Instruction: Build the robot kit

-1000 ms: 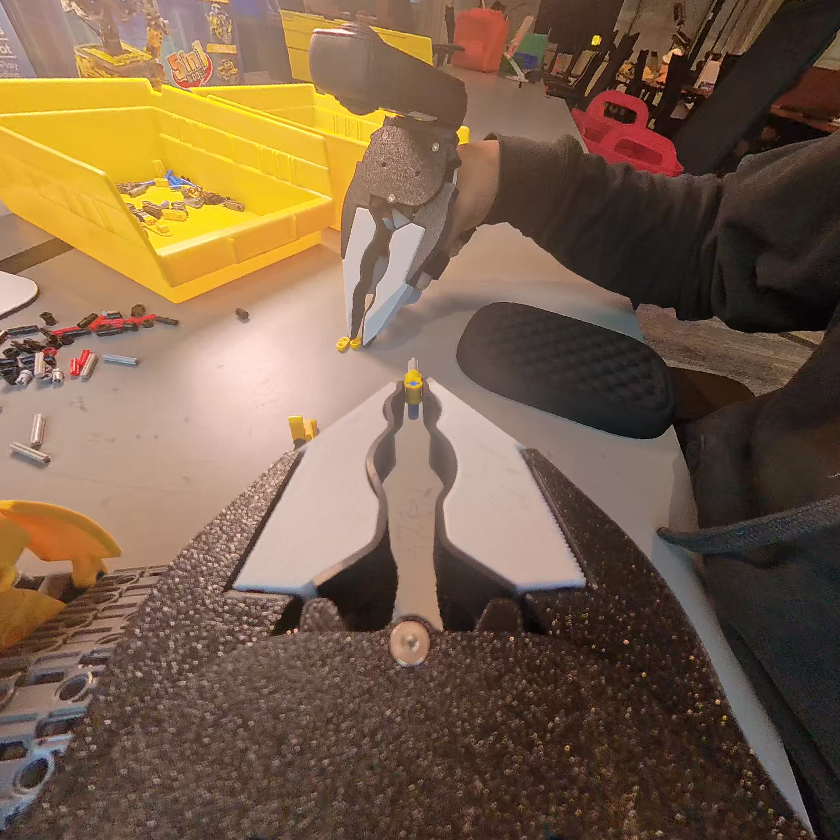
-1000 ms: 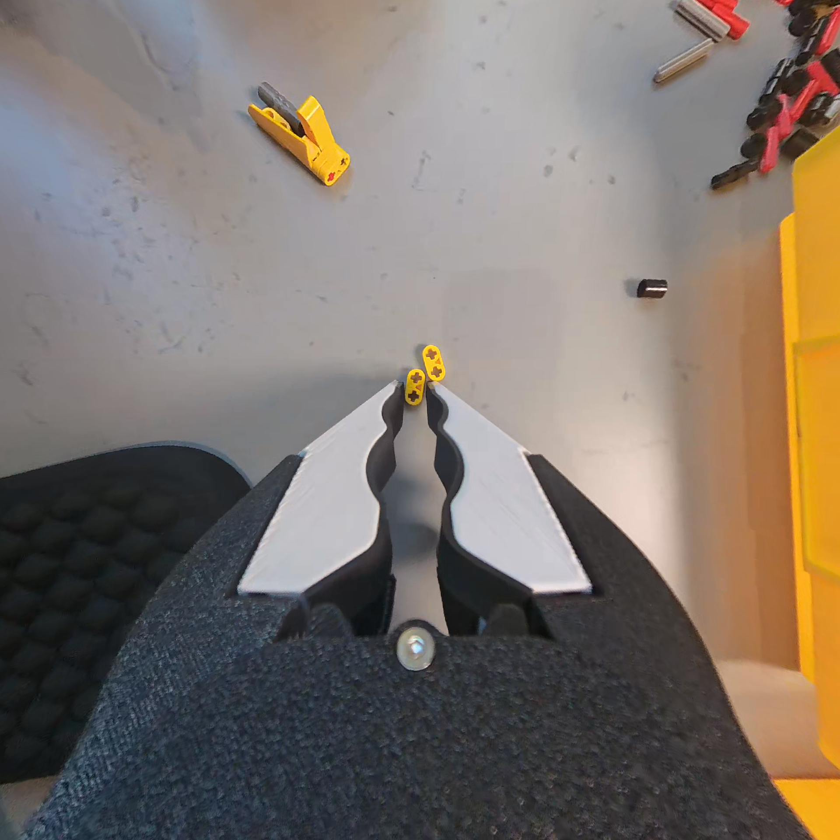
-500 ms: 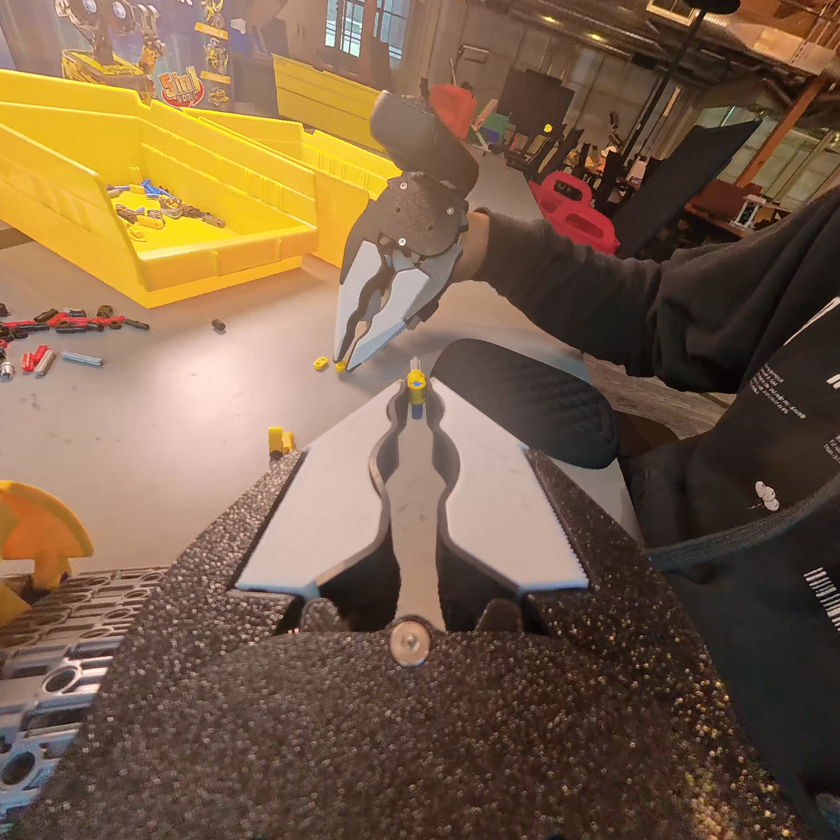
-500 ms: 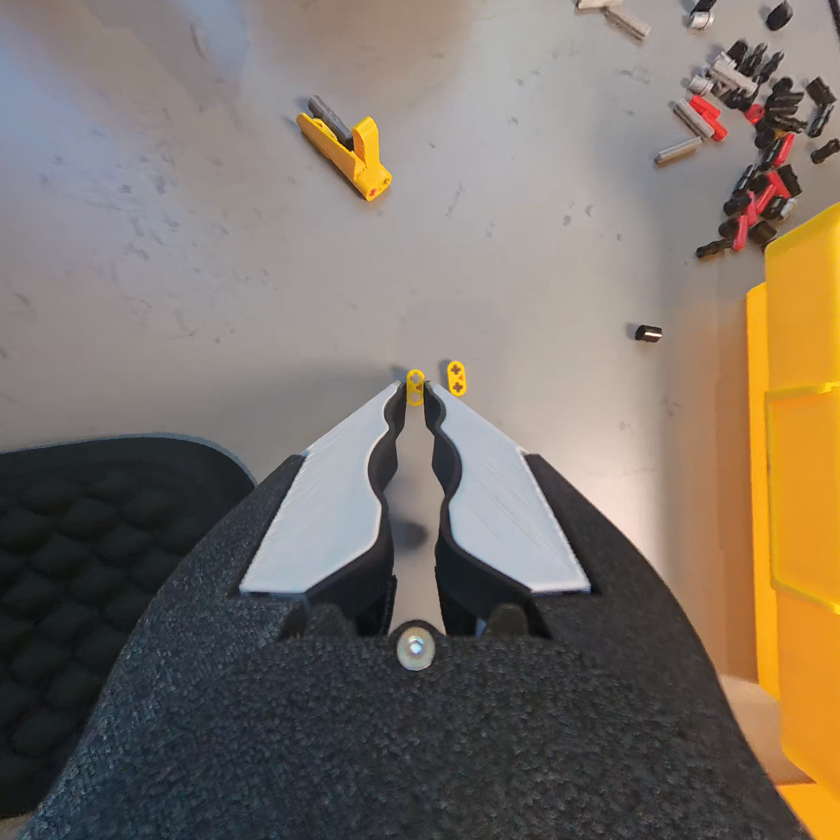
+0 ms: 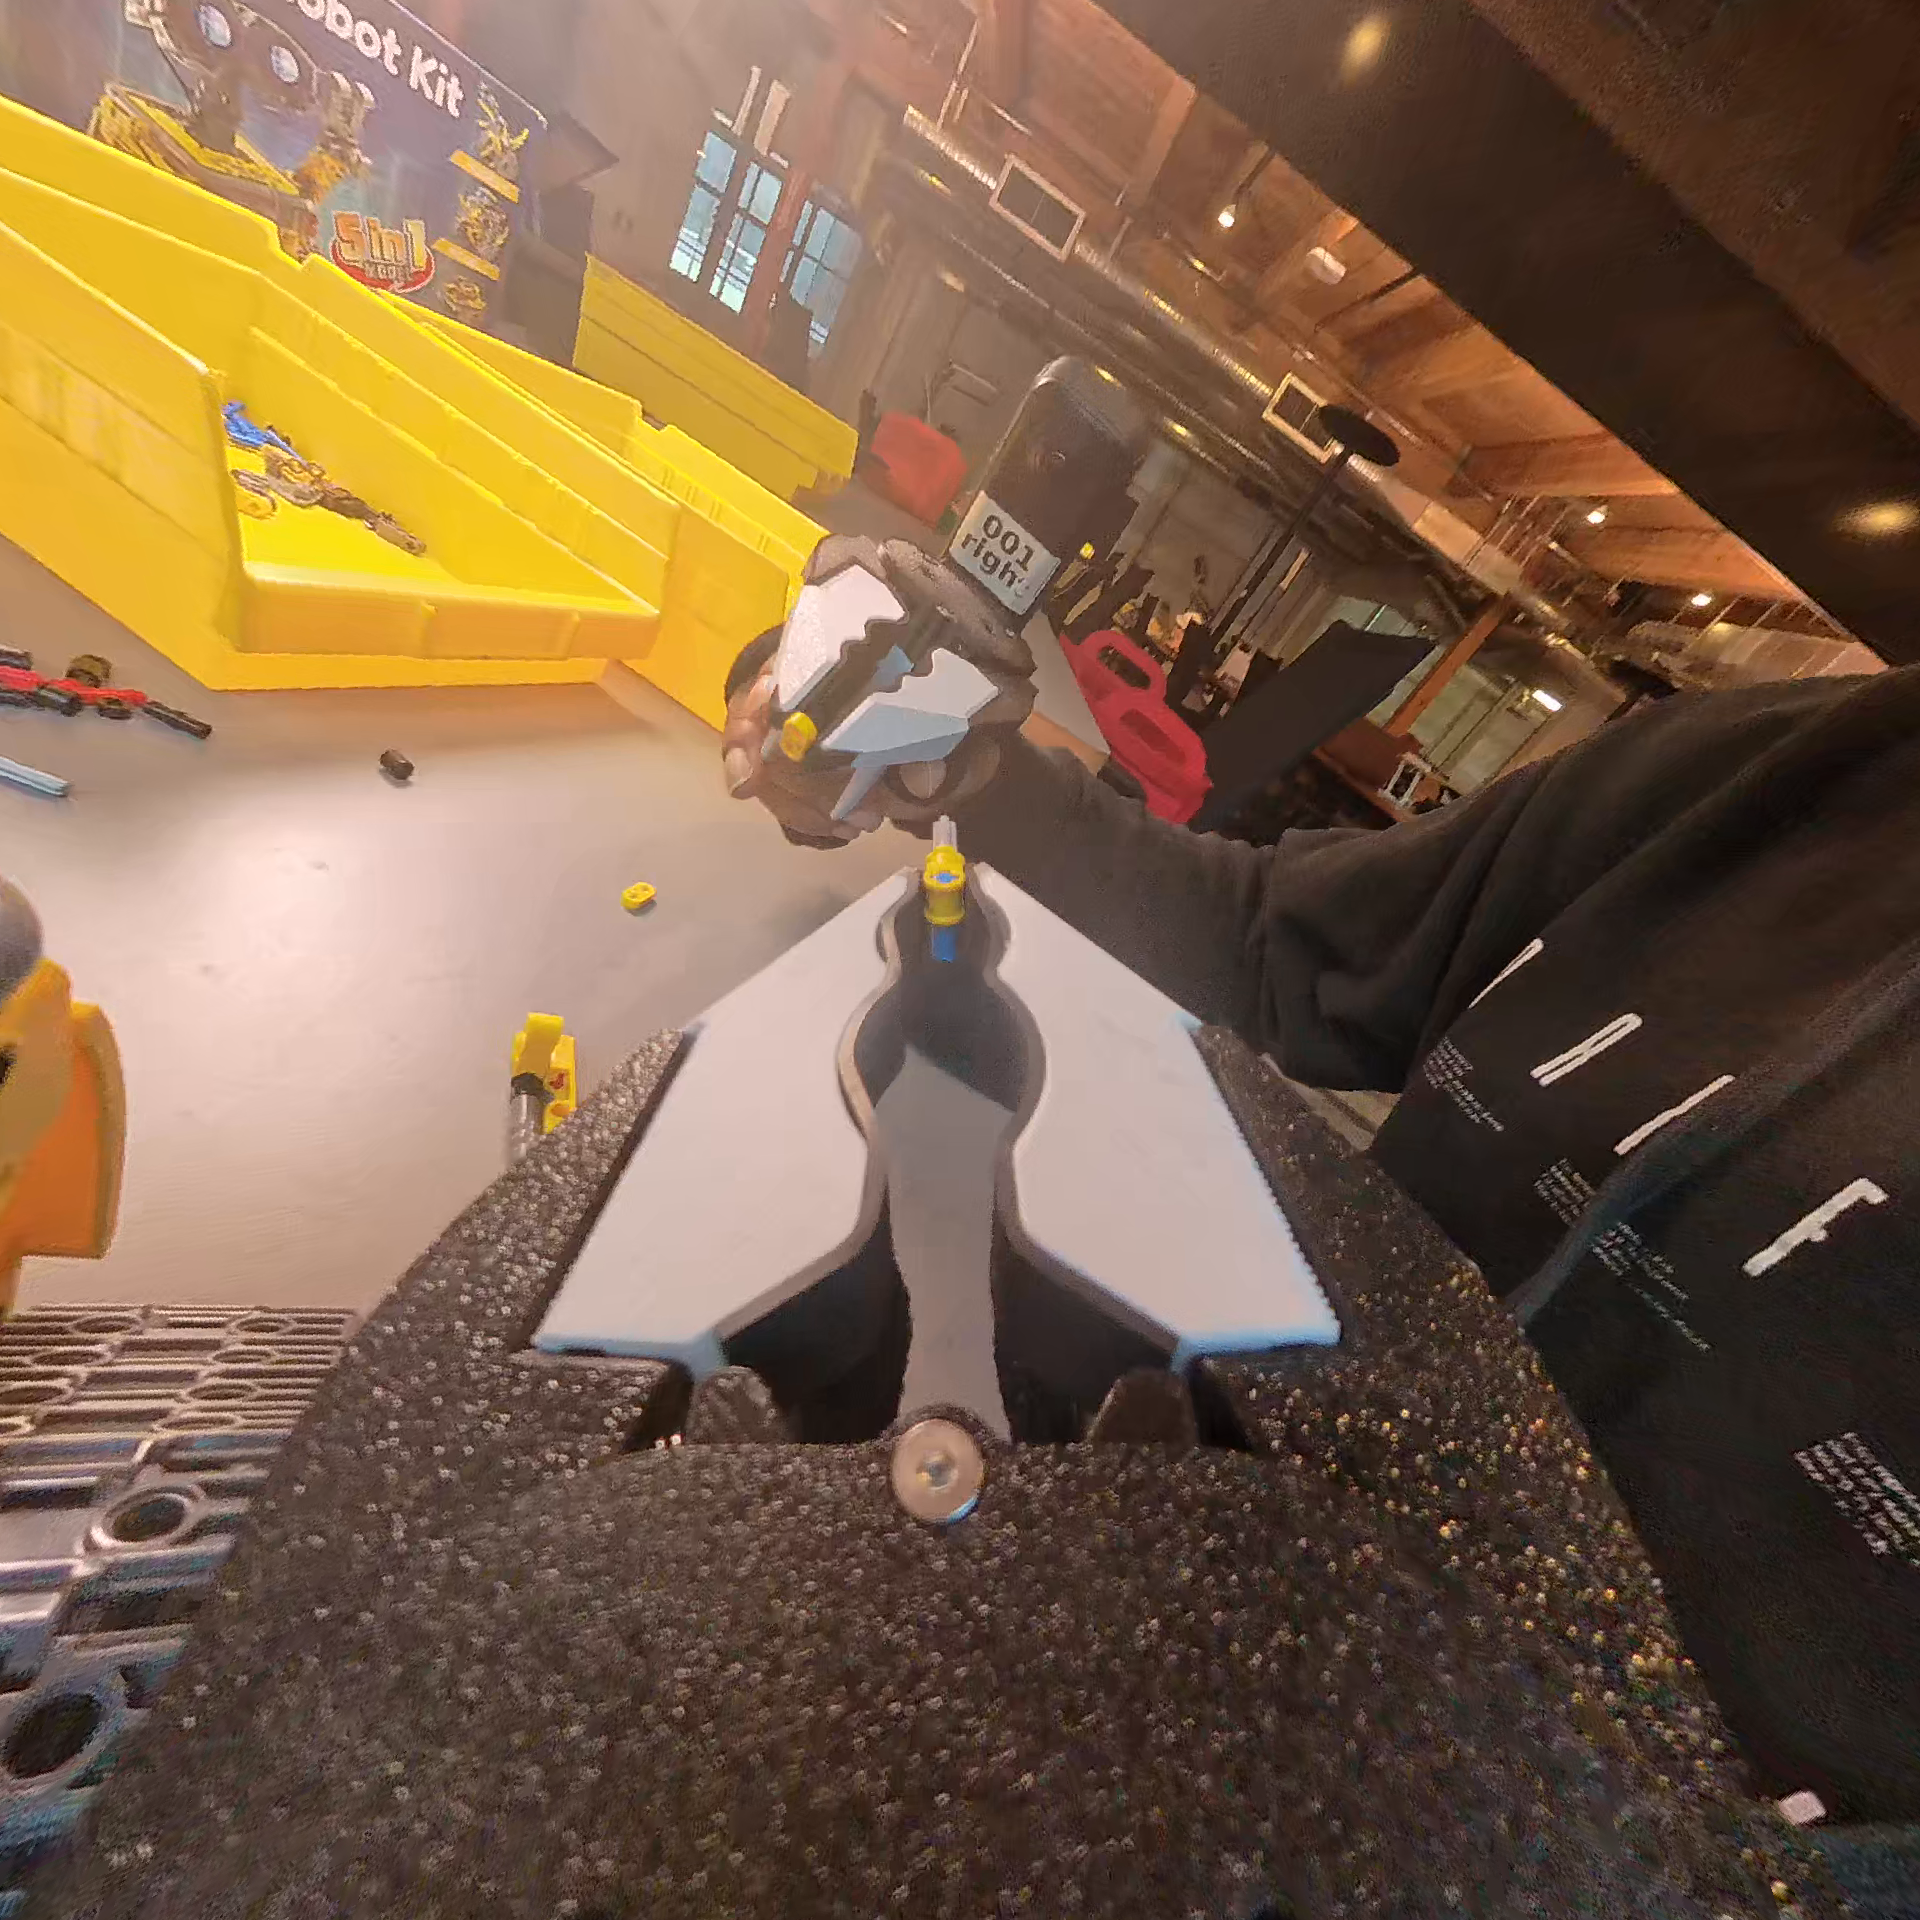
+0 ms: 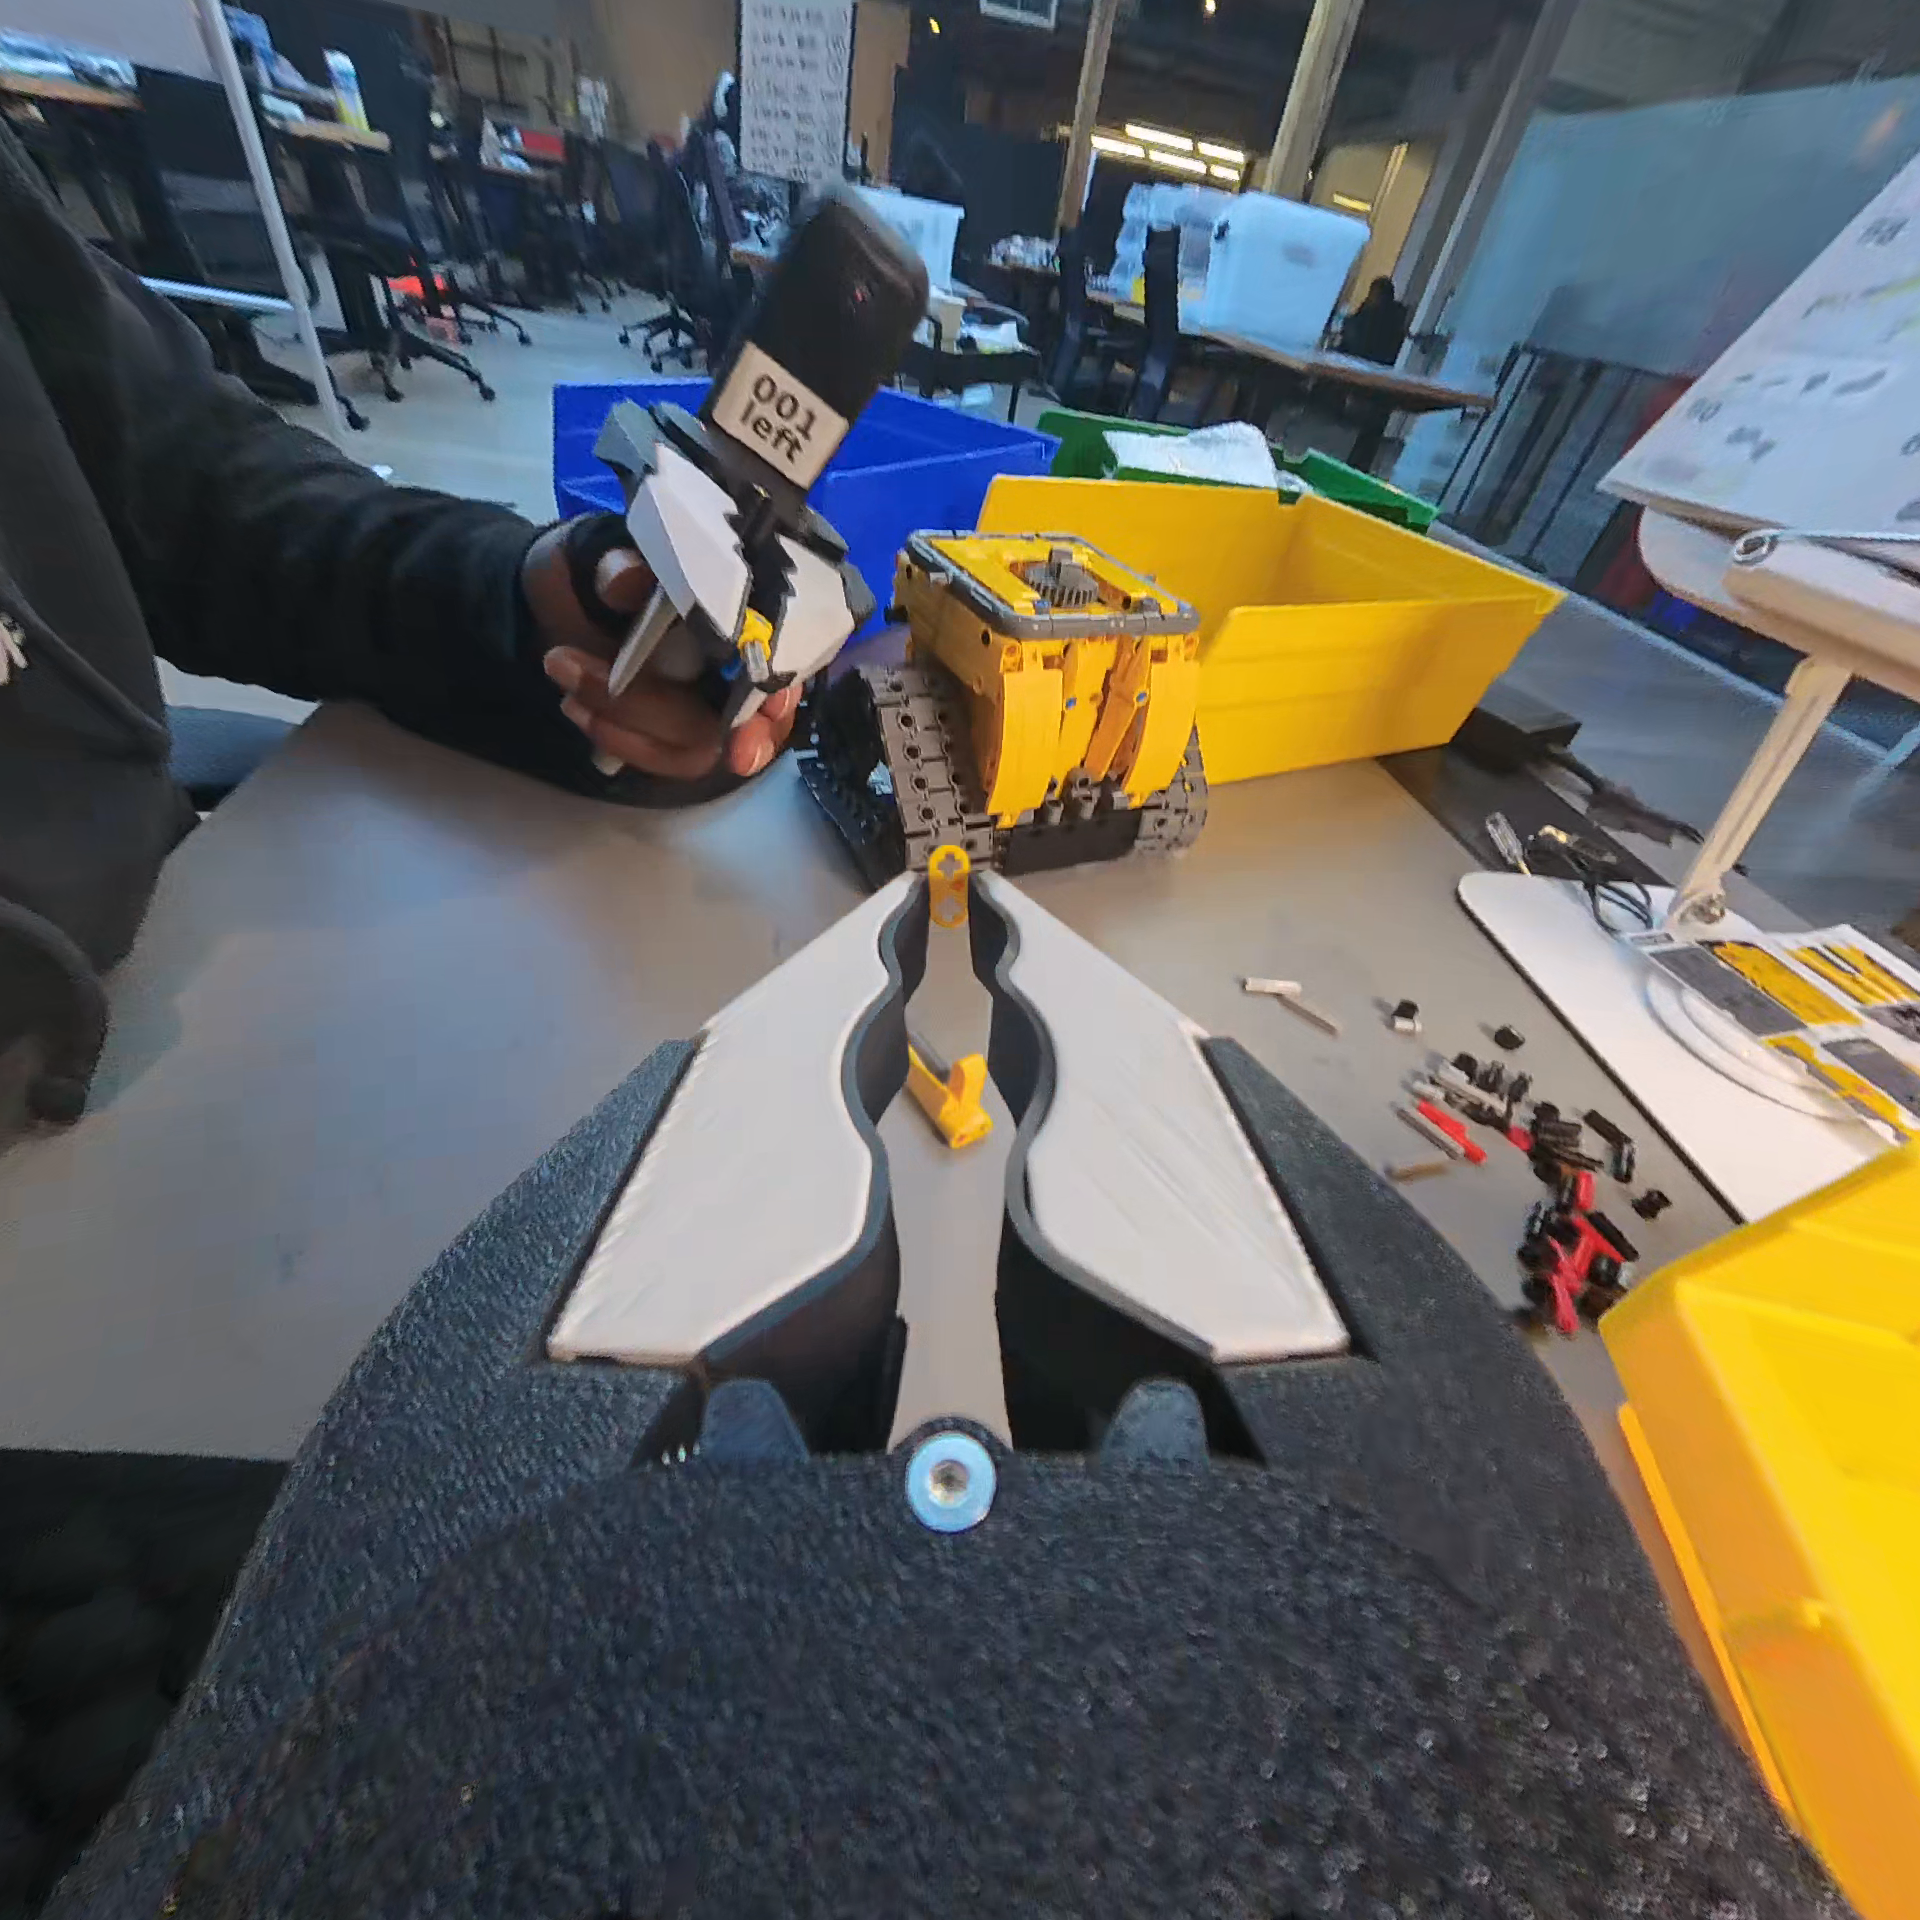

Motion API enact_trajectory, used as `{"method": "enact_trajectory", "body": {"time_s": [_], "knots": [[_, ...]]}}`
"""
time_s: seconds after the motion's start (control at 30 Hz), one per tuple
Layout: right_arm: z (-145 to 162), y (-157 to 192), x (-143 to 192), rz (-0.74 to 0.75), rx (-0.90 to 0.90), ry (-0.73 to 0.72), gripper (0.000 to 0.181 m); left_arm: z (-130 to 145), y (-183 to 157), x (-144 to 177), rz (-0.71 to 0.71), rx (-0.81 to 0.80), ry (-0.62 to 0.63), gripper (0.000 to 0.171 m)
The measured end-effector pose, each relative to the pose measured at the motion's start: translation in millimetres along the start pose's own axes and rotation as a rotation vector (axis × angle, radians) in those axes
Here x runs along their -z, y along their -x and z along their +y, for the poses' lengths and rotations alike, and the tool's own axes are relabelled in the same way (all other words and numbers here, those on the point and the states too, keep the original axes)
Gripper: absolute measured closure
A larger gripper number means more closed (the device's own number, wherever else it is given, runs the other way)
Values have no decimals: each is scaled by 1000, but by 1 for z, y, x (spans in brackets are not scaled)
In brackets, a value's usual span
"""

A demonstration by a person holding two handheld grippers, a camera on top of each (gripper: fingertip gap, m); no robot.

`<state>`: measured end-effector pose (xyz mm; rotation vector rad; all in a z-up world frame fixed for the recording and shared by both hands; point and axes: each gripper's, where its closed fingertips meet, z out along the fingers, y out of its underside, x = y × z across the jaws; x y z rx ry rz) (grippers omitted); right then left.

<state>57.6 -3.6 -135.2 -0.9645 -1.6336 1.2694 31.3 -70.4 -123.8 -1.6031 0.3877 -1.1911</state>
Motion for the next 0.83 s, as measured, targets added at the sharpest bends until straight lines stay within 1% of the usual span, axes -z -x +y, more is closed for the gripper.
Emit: {"method": "enact_trajectory", "body": {"time_s": [0.1,0.2,0.3,0.33,0.47,0.63,0.83], "knots": [[-17,1,-3,-21,1,-85,174,-2,-2,0,35,67,-21,166],[-41,9,-4,-65,-9,-197,174,-8,-6,0,115,203,-70,166],[-58,26,-5,-117,35,-241,174,-13,-16,-2,224,357,-125,166],[-63,33,-6,-138,45,-253,174,-15,-20,-4,253,391,-138,164],[-71,52,-10,-195,65,-280,174,-17,-37,-12,348,487,-159,167],[-81,62,-6,-258,21,-335,174,-20,-46,-18,393,584,-192,166],[-89,61,1,-316,-67,-418,174,-26,-50,-25,379,638,-243,166]]}}
